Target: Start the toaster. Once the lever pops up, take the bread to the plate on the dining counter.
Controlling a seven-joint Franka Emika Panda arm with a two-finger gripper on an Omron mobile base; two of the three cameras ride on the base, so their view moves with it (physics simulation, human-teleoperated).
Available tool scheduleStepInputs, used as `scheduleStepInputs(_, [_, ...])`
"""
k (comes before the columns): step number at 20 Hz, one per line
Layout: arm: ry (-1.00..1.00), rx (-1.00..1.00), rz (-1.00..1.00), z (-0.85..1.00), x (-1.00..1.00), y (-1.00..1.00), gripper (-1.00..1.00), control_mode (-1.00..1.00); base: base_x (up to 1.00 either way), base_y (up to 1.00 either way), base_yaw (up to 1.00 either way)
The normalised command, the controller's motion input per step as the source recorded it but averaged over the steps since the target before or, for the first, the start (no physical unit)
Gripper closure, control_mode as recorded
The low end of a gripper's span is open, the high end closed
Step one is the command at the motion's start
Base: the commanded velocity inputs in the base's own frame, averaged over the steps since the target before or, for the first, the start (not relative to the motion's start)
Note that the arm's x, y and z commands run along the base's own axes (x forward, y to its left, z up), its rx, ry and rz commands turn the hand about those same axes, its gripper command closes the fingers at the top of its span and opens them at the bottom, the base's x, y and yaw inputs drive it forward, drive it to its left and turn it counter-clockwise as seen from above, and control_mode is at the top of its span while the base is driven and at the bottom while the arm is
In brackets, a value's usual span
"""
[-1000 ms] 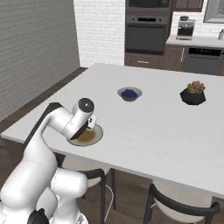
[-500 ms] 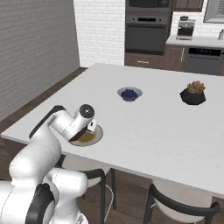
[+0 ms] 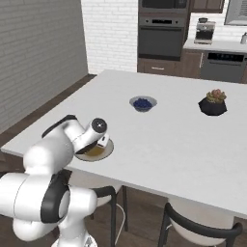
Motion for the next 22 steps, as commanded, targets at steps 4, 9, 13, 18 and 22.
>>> scheduleStepInputs(4, [0.01, 0.00, 0.00, -0.22, 0.26, 0.02, 1.00, -1.00, 0.00, 0.00, 0.00])
scheduleStepInputs(9, [0.02, 0.00, 0.00, -0.17, 0.26, 0.02, 1.00, -1.00, 0.00, 0.00, 0.00])
scheduleStepInputs(13, [0.03, 0.00, 0.00, -0.29, 0.05, 0.00, 1.00, -1.00, 0.00, 0.00, 0.00])
scheduleStepInputs(18, [0.01, 0.00, 0.00, -0.18, 0.15, 0.00, 1.00, -1.00, 0.00, 0.00, 0.00])
scheduleStepInputs(22, [0.00, 0.00, 0.00, -0.36, 0.00, 0.00, -1.00, -1.00, 0.00, 0.00, 0.00])
